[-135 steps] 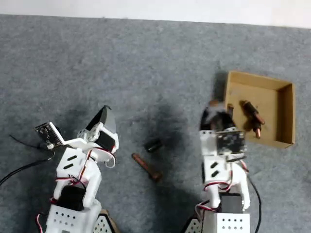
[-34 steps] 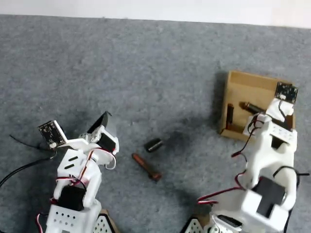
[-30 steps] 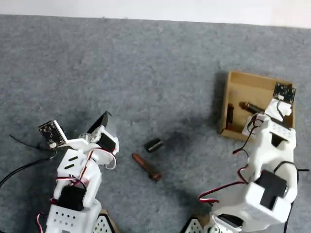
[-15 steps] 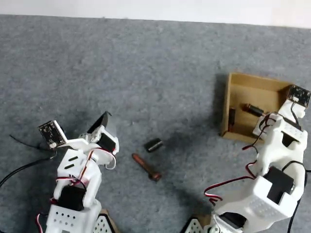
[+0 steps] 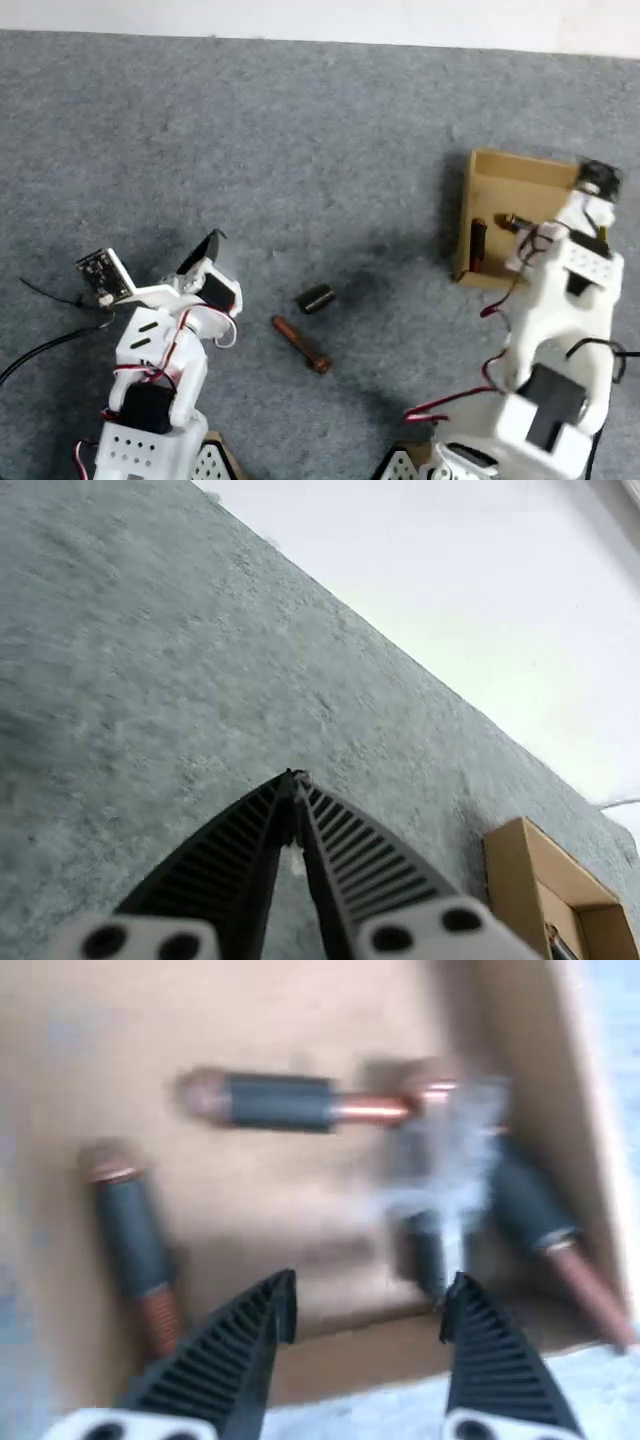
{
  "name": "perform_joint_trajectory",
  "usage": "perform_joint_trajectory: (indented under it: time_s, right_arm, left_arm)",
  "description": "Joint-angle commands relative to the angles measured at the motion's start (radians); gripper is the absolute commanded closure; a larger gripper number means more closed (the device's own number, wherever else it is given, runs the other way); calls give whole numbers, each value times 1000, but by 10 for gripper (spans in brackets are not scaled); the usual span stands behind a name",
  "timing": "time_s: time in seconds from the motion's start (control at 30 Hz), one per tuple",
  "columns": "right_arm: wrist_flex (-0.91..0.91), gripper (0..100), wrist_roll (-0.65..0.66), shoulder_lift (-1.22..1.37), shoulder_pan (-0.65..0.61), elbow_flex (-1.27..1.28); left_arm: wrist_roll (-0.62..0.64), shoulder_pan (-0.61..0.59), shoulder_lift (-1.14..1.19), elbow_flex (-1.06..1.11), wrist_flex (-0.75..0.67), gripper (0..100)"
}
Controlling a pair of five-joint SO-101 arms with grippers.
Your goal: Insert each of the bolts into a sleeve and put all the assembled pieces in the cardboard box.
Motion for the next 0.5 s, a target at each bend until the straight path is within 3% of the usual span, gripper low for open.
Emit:
perform_joint_trajectory:
  time_s: [0.0, 0.23, 0.47]
  right_arm:
    - [71, 778, -21, -120, -93, 18]
    - [74, 778, -109, -381, -283, 168]
    - [73, 778, -103, -616, -613, 348]
  left_arm:
    - [-5, -50, -12, 21, -3, 995]
    - [-3, -119, -12, -2, -2, 995]
    - [2, -274, -12, -33, -5, 995]
